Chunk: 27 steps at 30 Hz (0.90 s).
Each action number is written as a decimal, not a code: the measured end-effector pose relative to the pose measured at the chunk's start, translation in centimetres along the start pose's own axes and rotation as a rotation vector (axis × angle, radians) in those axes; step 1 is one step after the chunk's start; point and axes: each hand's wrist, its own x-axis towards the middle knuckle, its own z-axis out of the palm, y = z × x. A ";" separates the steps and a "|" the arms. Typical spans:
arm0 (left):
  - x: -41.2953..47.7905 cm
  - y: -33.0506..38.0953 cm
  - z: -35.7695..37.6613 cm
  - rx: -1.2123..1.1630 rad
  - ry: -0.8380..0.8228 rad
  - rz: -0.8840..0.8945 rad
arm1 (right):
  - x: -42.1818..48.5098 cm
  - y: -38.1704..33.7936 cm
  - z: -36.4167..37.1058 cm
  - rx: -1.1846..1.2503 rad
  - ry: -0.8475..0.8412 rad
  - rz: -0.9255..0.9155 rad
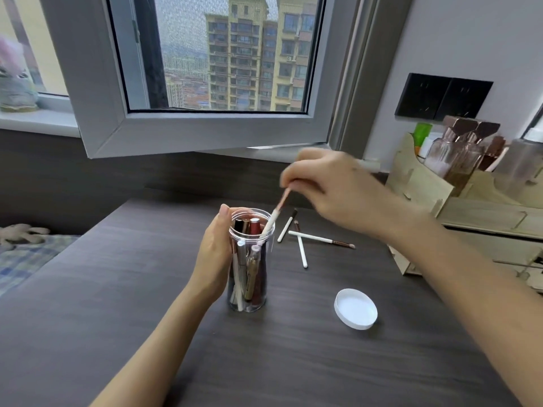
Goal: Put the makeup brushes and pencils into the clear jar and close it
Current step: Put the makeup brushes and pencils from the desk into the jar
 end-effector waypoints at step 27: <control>0.2 -0.1 -0.2 -0.025 -0.038 -0.029 | -10.4 16.5 14.3 -0.309 -0.157 0.701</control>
